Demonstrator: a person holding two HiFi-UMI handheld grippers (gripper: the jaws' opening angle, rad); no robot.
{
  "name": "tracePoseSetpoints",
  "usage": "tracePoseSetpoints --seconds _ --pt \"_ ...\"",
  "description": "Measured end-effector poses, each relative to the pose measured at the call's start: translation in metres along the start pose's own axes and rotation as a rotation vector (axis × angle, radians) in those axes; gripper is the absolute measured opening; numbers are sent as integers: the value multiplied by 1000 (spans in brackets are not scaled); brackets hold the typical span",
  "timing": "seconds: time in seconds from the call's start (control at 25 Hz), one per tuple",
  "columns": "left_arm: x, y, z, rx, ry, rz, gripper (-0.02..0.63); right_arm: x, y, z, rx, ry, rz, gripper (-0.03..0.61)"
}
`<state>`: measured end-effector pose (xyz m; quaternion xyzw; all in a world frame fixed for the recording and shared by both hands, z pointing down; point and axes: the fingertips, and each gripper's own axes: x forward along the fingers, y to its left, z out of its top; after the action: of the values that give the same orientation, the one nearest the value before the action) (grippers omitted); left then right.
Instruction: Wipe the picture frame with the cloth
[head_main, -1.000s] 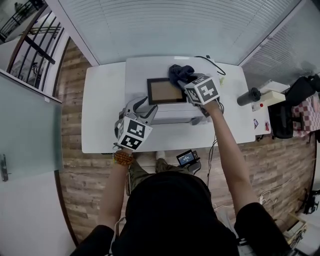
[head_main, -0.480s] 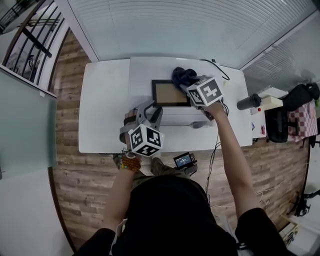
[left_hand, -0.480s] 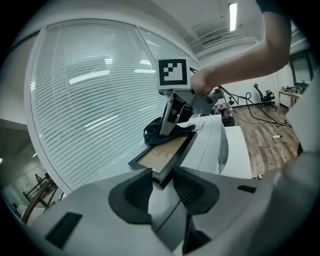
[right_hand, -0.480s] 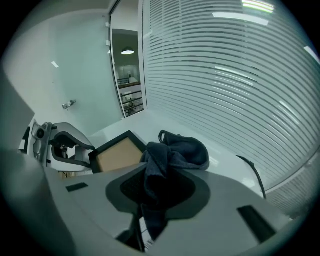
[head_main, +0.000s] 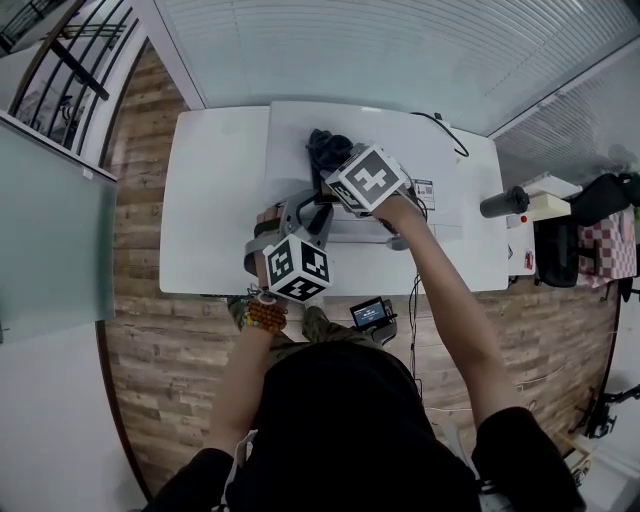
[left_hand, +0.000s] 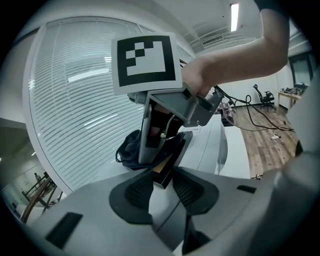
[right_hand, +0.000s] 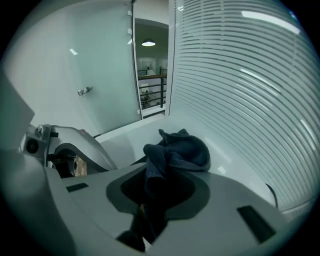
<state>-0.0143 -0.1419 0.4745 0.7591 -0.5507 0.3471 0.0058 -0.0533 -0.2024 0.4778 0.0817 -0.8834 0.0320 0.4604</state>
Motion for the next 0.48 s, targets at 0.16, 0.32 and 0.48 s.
tracePoseSetpoints --seconds 0.16,0.32,0.48 --pt "-2 -4 0 19 -14 10 118 -11 11 2 3 -74 112 72" --pt "-13 -7 2 11 -37 -22 125 -63 -12 1 167 -303 155 77" --pt "-29 28 7 -136 -103 -56 206 -88 -78 -30 264 -303 -97 77"
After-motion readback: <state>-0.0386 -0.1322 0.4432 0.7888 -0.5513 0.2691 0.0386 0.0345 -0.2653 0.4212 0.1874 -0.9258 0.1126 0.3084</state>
